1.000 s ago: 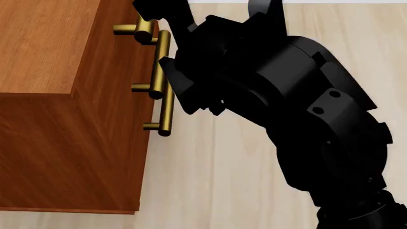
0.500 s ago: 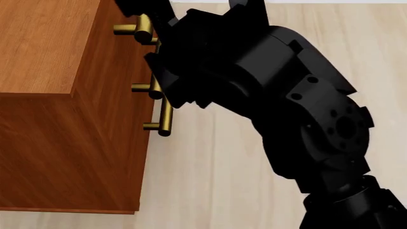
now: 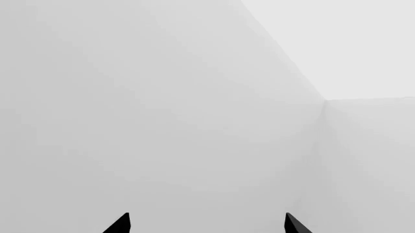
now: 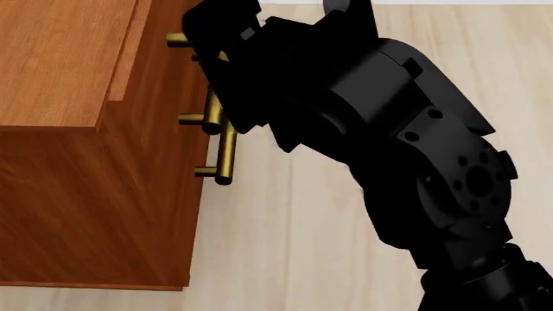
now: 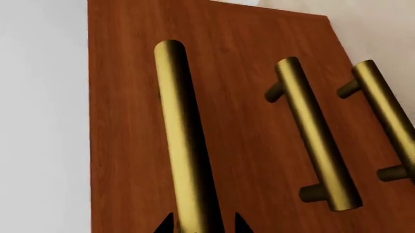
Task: Close the bottom drawer of the cabinet and open the top drawer.
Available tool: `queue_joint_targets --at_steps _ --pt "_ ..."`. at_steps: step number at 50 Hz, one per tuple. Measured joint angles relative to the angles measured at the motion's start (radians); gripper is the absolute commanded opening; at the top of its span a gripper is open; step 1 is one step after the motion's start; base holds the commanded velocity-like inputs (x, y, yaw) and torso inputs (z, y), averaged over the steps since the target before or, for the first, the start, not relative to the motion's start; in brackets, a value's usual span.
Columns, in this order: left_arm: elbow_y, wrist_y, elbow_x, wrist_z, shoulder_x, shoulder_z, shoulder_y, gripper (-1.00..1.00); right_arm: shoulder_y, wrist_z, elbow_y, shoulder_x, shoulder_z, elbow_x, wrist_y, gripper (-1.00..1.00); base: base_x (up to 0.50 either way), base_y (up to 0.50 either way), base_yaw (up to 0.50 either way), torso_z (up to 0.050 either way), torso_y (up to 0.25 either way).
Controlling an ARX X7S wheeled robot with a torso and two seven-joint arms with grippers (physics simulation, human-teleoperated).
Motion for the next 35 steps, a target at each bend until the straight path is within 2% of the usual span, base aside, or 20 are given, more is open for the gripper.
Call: queue_joint_targets --at_steps 35 --pt "0.001 -0.01 0.004 -0.007 -0.01 0.008 -0.001 1.0 -0.084 0.093 -0.169 0.124 0.092 -0.032 -0.083 -1.0 0.0 0.0 0.0 0.001 0.005"
